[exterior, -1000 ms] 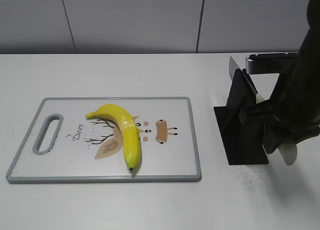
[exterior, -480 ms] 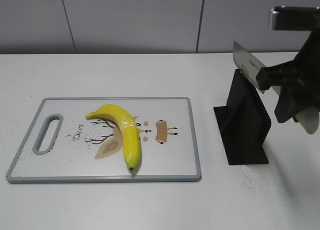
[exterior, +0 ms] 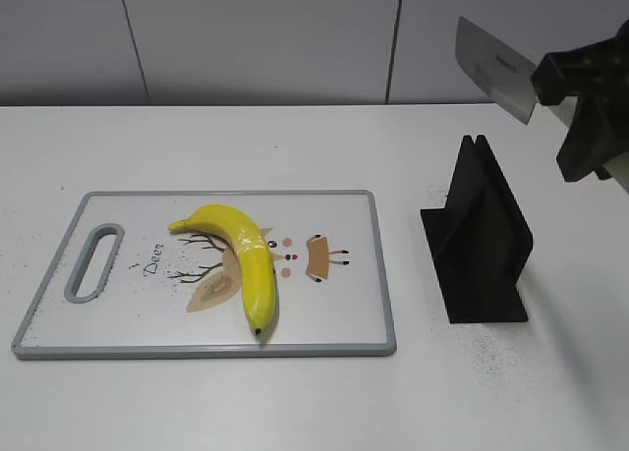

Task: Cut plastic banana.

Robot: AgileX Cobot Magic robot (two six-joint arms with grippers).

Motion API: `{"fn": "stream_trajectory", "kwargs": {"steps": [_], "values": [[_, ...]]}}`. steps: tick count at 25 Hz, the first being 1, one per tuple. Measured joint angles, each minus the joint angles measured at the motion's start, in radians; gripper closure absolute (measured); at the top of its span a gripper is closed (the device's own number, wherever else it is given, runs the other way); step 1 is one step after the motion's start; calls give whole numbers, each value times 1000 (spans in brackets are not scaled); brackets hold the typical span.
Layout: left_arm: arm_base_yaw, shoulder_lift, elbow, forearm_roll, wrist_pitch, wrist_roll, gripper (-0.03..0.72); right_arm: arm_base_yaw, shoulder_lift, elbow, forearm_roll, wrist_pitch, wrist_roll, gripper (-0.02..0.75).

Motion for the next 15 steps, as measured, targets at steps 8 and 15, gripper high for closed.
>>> {"fn": "stream_trajectory", "kwargs": {"steps": [8, 15], "values": [[0, 73, -48, -1, -14, 26, 159, 0, -1, -25, 0, 2, -477, 576], [0, 354, -129, -63, -138, 178, 159, 0, 67, -116, 35, 2, -788, 576]]}}
